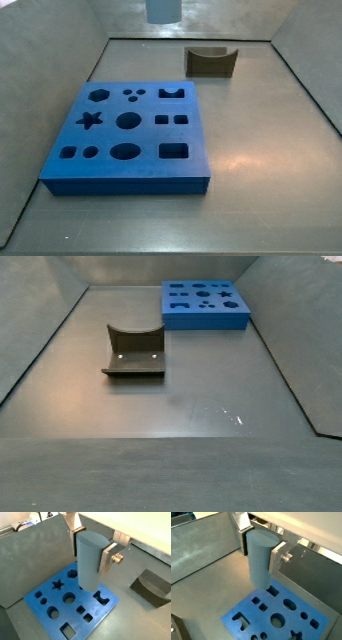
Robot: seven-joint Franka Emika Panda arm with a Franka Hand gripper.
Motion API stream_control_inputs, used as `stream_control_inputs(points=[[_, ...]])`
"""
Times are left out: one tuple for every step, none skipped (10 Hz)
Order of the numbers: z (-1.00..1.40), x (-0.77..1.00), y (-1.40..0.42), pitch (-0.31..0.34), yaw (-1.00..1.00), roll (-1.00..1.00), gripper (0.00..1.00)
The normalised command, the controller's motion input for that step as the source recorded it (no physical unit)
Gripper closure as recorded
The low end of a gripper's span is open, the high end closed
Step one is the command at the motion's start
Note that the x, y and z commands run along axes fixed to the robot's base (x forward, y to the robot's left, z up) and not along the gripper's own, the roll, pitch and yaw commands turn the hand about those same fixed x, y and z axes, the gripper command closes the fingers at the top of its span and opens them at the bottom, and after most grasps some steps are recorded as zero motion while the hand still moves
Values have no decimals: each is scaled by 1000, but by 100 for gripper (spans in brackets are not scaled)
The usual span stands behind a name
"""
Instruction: Insert the oval object.
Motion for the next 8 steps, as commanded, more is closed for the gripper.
stream_control_inputs(points=[[-757,-431,-320,-223,43,0,100],[-1000,-400,-597,-53,-3,3,100],[-1000,-280,-886,-69,-3,91,100],[-1000,-220,-886,-100,-31,111,100],[-1000,-211,-871,-87,-134,144,100],[-960,-206,-794,-84,-206,189,100],[-866,-140,-763,-100,-269,244,100],[-826,-151,-723,-94,-257,260,100]])
